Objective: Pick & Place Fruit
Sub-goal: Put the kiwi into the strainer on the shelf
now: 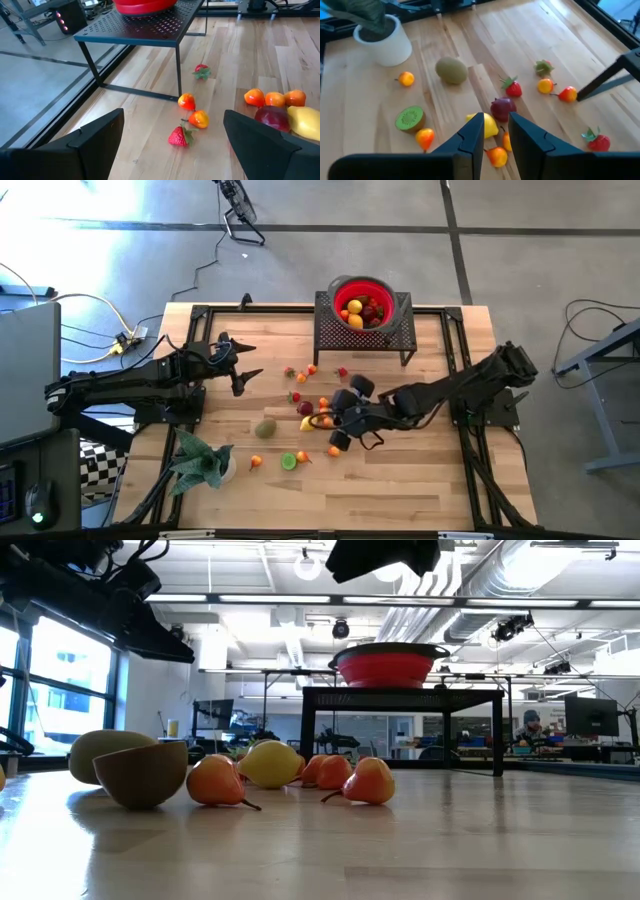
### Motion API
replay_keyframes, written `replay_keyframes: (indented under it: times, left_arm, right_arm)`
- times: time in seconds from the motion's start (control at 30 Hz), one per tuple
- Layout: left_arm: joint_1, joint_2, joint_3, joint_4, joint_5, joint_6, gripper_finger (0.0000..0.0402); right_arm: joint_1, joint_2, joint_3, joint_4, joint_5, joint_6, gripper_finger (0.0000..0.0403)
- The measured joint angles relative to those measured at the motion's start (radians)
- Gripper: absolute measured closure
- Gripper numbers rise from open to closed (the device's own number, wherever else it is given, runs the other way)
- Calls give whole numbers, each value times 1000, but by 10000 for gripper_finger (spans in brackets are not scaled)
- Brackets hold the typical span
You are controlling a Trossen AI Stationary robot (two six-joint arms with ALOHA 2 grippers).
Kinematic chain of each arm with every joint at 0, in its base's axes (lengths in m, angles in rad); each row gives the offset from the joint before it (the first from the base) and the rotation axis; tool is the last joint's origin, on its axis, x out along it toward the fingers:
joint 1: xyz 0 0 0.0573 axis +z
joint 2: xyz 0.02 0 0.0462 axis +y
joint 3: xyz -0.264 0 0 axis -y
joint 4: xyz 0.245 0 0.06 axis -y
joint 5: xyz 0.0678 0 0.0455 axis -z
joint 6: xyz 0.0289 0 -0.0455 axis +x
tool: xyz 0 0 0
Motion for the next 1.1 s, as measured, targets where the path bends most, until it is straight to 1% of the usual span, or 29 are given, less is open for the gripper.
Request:
replay_keyframes:
  times: [0.2,0.4,0.53,0.73,0.83,0.97,1.1]
  left_arm:
    - [0,0,0,0,1,-11,64]
    - [0,0,0,1,33,-176,64]
    - [0,0,0,1,32,-182,64]
    - [0,0,0,1,32,-184,64]
    - [0,0,0,1,32,-183,64]
    - [0,0,0,0,38,-187,64]
    - [0,0,0,1,63,-188,64]
  right_arm:
    - [9,0,0,32,14,-70,322]
    - [3,0,0,39,16,-69,322]
    - [4,0,0,47,41,-66,322]
    - [4,0,0,46,41,-67,322]
    - [4,0,0,45,20,-69,322]
    - [4,-2,0,-8,-49,-69,322]
    - [4,-3,0,-97,-52,-66,322]
